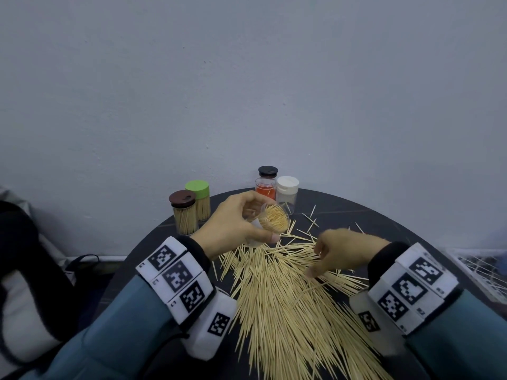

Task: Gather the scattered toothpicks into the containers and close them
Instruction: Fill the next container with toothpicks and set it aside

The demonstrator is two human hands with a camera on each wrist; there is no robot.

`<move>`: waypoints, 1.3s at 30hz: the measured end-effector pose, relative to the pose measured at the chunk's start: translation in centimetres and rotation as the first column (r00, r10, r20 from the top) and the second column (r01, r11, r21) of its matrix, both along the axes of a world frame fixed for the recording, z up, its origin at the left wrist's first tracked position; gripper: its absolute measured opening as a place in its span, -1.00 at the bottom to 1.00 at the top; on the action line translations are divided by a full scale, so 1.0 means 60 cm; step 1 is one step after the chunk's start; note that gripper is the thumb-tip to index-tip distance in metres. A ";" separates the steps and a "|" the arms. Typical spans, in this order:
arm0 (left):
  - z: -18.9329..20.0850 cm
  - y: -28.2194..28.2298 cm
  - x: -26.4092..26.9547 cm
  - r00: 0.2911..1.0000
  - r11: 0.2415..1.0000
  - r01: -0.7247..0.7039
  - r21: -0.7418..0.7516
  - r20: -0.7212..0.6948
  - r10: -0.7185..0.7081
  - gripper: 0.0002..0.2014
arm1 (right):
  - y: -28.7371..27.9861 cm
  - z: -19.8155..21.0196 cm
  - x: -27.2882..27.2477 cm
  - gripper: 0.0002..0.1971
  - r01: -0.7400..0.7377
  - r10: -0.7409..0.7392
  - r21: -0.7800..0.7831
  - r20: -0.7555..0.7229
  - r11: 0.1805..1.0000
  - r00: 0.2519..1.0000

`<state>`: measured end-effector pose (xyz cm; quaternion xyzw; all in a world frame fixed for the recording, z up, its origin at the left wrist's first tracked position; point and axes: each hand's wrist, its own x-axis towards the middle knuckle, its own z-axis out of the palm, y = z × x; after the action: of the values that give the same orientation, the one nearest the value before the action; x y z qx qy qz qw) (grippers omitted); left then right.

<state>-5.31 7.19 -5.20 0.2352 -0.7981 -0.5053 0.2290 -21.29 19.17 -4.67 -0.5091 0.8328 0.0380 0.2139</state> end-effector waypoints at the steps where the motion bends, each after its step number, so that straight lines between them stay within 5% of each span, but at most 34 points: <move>1: 0.000 0.000 -0.001 1.000 1.000 -0.001 -0.005 0.004 0.001 -0.43 | -0.001 -0.006 0.004 -0.36 0.001 -0.001 0.032 0.004 0.999 1.000; 16: -0.008 -0.003 -0.005 0.999 0.998 0.007 -0.058 0.035 -0.005 -0.42 | -0.023 -0.039 0.045 -0.83 -0.087 0.094 0.067 -0.103 0.994 0.990; 22: -0.011 -0.004 -0.006 0.999 0.997 0.014 -0.070 0.047 -0.011 -0.41 | -0.026 -0.040 0.031 -0.66 -0.058 0.058 0.001 -0.032 0.998 0.998; 31: -0.010 -0.003 -0.005 0.998 0.999 0.022 -0.047 0.057 -0.019 -0.42 | -0.021 -0.025 -0.007 -0.77 0.014 0.004 -0.087 0.200 0.996 0.980; 35: -0.011 -0.002 -0.005 0.999 0.999 0.024 -0.033 0.050 -0.023 -0.43 | -0.012 -0.022 -0.015 -0.85 0.153 -0.077 -0.107 0.515 0.982 0.853; 39: -0.012 -0.002 -0.004 0.998 0.999 0.021 -0.036 0.052 -0.019 -0.44 | -0.008 -0.023 -0.017 -0.86 0.220 -0.119 -0.095 0.608 0.971 0.785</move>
<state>-5.56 7.08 -5.90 0.2359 -0.8150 -0.4869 0.2076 -22.33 18.68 -6.06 -0.4334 0.7654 -0.2111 0.4263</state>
